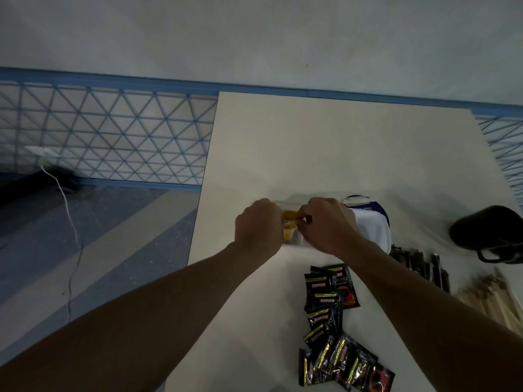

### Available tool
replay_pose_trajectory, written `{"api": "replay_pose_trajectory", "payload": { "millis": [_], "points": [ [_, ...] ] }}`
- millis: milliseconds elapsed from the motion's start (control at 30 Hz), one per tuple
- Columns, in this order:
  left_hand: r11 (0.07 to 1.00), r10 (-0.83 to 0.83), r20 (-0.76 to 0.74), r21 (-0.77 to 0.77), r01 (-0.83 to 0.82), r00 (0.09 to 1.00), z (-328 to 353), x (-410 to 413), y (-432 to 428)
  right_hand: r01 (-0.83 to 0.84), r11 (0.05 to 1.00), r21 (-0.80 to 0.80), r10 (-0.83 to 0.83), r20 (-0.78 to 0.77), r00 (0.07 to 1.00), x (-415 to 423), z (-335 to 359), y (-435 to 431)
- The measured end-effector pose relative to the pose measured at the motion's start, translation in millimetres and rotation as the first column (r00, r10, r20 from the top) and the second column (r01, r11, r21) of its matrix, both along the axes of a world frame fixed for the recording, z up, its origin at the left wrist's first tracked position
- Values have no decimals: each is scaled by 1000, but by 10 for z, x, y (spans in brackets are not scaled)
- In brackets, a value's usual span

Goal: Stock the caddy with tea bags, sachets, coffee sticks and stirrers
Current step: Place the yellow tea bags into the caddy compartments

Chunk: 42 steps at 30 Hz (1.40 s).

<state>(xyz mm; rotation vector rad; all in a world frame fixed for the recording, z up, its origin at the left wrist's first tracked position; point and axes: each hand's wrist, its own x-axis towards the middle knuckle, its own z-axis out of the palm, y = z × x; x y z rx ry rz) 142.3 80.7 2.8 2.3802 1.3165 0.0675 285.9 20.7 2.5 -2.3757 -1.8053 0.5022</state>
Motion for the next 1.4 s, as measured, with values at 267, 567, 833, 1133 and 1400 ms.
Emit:
{"api": "replay_pose_trajectory", "payload": {
  "millis": [267,567,833,1133,1400],
  "points": [
    [995,-96,89,20,95,991,-49,-95,1,75,996,46,-73,-39,997,53,25,7],
    [997,-42,142,-58,51,989,-18,-183,-32,23,1000,-5,-24,-43,999,8,45,-15],
    [998,21,186,-54,-11,982,37,-212,63,80,997,0,-80,-105,991,30,105,-46],
    [997,20,199,-82,-4,980,27,-197,57,27,997,-76,-28,-14,1000,21,17,48],
    [994,32,192,-113,-10,981,0,-182,34,-29,993,-119,42,109,993,-18,-51,147]
  ]
}}
